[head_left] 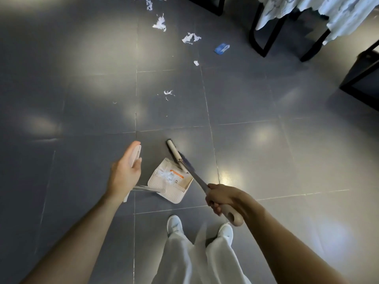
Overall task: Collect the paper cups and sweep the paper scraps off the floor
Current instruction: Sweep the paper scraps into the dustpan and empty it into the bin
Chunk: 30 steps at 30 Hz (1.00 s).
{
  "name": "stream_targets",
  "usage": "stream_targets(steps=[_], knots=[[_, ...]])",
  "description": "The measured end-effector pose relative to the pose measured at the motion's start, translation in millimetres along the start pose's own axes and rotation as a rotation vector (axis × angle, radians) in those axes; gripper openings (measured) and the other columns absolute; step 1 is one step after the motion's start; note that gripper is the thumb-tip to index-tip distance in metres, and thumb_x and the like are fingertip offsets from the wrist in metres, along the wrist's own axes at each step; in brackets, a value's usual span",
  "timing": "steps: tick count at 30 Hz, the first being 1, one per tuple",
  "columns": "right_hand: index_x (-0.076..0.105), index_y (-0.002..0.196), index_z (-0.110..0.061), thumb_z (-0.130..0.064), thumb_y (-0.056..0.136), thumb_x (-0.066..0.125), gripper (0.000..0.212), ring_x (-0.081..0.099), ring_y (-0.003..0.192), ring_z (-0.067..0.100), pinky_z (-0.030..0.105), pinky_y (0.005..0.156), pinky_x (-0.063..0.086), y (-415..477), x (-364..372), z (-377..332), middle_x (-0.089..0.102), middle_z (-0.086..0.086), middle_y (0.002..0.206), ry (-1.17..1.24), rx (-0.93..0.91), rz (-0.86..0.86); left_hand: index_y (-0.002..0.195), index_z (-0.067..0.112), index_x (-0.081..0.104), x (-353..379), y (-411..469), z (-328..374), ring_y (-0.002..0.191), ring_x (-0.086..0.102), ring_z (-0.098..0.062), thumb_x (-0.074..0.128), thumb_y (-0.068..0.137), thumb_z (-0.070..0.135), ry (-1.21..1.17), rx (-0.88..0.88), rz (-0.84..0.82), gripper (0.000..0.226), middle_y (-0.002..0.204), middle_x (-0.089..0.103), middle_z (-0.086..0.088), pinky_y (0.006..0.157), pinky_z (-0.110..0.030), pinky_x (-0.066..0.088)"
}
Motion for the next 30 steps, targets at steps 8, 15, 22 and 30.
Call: stream_targets(steps=[8, 15, 22, 30], knots=[[0.043, 0.133, -0.005, 0.004, 0.090, 0.042, 0.043, 0.036, 0.032, 0.007, 0.017, 0.034, 0.035, -38.8, -19.3, -99.2, 0.040, 0.002, 0.045, -0.062, -0.061, -0.002, 0.128, 0.035, 0.047, -29.3, 41.6, -6.6, 0.093, 0.059, -0.039, 0.053, 0.092, 0.015, -0.066, -0.018, 0.043, 0.041, 0.111, 0.067, -0.007, 0.074, -0.032, 0.042], [0.051, 0.117, -0.002, 0.006, 0.089, 0.040, 0.031, 0.039, 0.032, 0.009, 0.018, 0.035, 0.037, -13.0, -74.8, -211.4, 0.042, 0.006, 0.053, -0.090, -0.245, 0.182, 0.132, 0.025, 0.049, -46.4, 131.7, 7.0, 0.106, 0.057, -0.037, 0.054, 0.092, 0.012, -0.086, -0.058, 0.137, 0.042, 0.121, 0.064, -0.007, 0.082, -0.032, 0.041], [0.054, 0.113, -0.006, -0.001, 0.089, 0.048, 0.025, 0.046, 0.045, 0.014, 0.024, 0.044, 0.045, 61.7, -176.8, -346.3, 0.053, 0.009, 0.065, -0.166, -0.299, 0.281, 0.135, 0.024, 0.049, -31.1, 251.6, 24.6, 0.108, 0.056, -0.041, 0.053, 0.093, 0.013, -0.029, -0.185, 0.175, 0.043, 0.124, 0.063, -0.011, 0.087, -0.036, 0.043], [0.051, 0.116, -0.008, -0.005, 0.089, 0.048, 0.027, 0.054, 0.062, 0.020, 0.029, 0.054, 0.047, 140.8, -240.7, -460.1, 0.057, 0.010, 0.076, -0.435, -0.252, 0.300, 0.130, 0.028, 0.050, -26.3, 346.9, 42.9, 0.099, 0.062, -0.037, 0.054, 0.091, 0.013, -0.009, -0.304, 0.282, 0.042, 0.118, 0.066, -0.002, 0.079, -0.032, 0.042]])
Point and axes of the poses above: each hand's wrist, its own y-axis towards the middle knuckle, its own x-axis out of the palm, z = x × y, the point moved 7 cm from there along y, towards the middle knuckle
